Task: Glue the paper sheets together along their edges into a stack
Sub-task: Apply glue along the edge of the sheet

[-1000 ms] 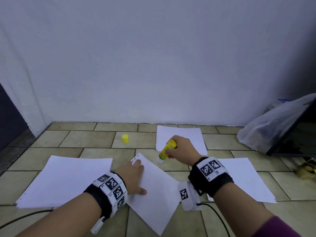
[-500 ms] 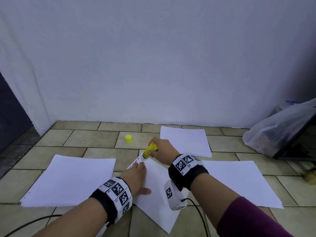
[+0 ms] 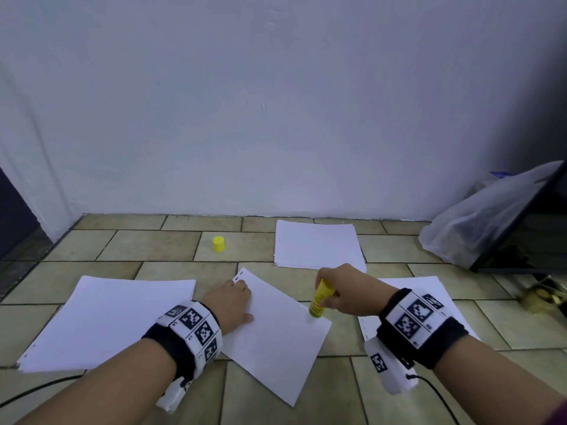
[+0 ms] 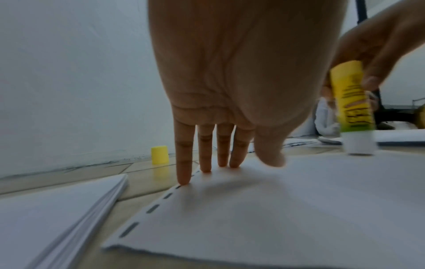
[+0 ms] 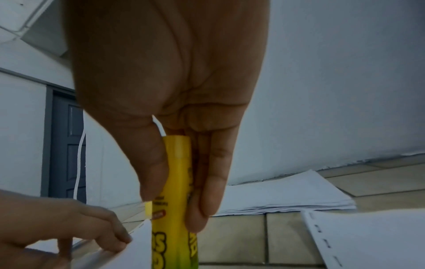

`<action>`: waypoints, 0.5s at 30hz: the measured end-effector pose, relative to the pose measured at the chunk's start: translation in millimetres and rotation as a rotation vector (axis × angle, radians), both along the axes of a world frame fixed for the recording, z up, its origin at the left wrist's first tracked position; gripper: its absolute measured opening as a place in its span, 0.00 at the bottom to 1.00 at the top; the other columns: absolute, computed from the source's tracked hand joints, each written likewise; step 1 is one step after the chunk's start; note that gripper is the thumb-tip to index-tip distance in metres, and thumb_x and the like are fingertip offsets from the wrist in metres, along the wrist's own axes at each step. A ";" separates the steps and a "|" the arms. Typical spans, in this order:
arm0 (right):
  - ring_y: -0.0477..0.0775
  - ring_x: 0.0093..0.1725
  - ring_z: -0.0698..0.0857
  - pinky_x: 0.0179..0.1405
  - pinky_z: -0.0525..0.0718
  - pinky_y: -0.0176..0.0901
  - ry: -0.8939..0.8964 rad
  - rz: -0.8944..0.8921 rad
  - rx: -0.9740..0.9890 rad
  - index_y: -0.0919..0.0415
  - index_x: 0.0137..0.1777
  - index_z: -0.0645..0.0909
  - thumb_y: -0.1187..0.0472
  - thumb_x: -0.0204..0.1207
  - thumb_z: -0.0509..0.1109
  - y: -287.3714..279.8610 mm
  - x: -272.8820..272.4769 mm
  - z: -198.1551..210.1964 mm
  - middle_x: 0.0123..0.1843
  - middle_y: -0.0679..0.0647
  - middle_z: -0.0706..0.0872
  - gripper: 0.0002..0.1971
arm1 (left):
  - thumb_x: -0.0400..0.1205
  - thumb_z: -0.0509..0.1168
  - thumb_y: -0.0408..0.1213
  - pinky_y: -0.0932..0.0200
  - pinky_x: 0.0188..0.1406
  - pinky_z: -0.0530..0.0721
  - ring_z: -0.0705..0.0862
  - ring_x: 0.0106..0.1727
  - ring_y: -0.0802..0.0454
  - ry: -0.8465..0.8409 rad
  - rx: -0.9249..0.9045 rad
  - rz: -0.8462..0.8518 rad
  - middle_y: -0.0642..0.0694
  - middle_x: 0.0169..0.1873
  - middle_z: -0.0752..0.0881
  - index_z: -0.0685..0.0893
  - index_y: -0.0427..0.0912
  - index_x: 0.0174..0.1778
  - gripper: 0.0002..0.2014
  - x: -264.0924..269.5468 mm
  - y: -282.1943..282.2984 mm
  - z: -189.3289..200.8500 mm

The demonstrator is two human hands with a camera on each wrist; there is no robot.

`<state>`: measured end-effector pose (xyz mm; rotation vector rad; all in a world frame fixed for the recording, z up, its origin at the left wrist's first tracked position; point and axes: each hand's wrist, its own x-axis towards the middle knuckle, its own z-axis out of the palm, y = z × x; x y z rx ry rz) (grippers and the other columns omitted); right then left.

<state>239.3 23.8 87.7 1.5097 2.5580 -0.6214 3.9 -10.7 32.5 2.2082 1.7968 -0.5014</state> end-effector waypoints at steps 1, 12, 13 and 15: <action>0.52 0.44 0.80 0.43 0.81 0.40 0.004 0.001 -0.014 0.56 0.59 0.77 0.57 0.77 0.71 -1.5 5.0 0.6 0.50 0.54 0.81 0.13 | 0.88 0.54 0.37 0.54 0.71 0.68 0.68 0.73 0.44 -0.001 0.001 -0.002 0.41 0.75 0.67 0.66 0.36 0.76 0.20 -2.2 0.9 2.1; 0.60 0.37 0.90 0.39 0.90 0.44 1.385 -0.676 -0.637 0.67 0.44 0.74 0.68 0.80 0.62 4.4 -9.3 6.3 0.37 0.62 0.84 0.04 | 0.85 0.63 0.38 0.57 0.71 0.71 0.65 0.75 0.50 -0.196 0.011 0.056 0.48 0.76 0.63 0.64 0.46 0.80 0.27 -29.0 -5.0 0.3; 0.58 0.36 0.90 0.38 0.90 0.44 1.478 -0.706 -0.739 0.68 0.45 0.76 0.65 0.81 0.61 7.6 -16.5 2.2 0.38 0.62 0.84 0.06 | 0.85 0.63 0.41 0.56 0.72 0.70 0.65 0.76 0.50 -0.188 0.010 0.067 0.48 0.77 0.62 0.62 0.43 0.80 0.28 -30.0 -6.2 0.6; 0.56 0.37 0.88 0.38 0.88 0.44 1.487 -0.673 -0.840 0.64 0.45 0.80 0.61 0.81 0.61 14.4 -32.1 -6.4 0.41 0.59 0.87 0.09 | 0.85 0.62 0.44 0.56 0.75 0.67 0.65 0.77 0.49 -0.185 0.024 0.085 0.47 0.79 0.61 0.60 0.40 0.81 0.30 -31.0 -7.0 0.6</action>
